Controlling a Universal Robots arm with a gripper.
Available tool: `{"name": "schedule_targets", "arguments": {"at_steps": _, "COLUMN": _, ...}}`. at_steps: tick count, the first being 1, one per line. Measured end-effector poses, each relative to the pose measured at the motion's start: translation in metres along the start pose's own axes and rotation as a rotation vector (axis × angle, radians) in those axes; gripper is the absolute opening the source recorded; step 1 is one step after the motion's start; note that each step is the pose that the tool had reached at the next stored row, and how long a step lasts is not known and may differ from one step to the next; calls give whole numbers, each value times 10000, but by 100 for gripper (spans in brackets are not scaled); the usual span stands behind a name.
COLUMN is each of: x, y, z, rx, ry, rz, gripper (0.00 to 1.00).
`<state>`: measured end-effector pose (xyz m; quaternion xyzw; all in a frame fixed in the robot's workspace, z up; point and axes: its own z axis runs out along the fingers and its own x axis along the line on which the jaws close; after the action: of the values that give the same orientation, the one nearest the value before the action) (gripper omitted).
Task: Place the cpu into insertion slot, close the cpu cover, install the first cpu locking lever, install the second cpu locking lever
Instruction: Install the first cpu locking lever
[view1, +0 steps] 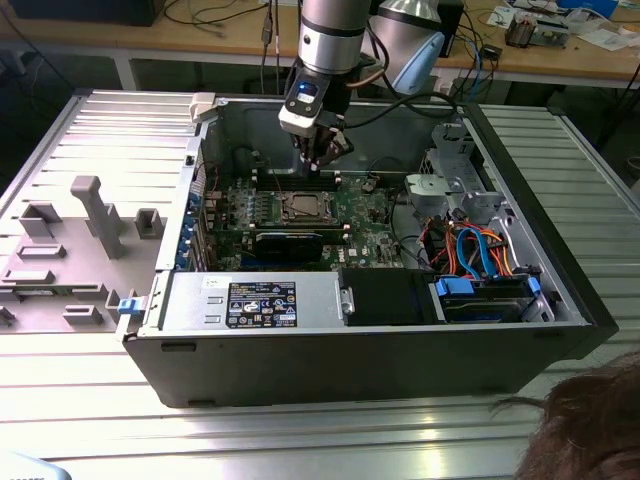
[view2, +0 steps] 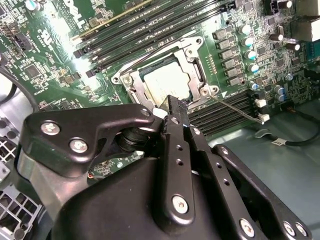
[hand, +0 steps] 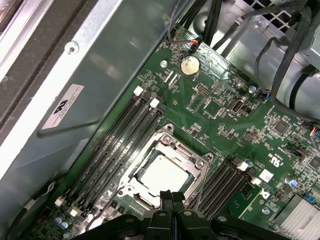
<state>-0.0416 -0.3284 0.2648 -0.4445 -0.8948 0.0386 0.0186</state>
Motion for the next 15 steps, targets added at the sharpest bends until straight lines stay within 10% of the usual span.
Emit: {"name": "schedule_targets", "arguments": {"at_steps": 15, "x": 0, "y": 0, "z": 0, "rx": 0, "ry": -73, "rz": -837, "gripper": 11}}
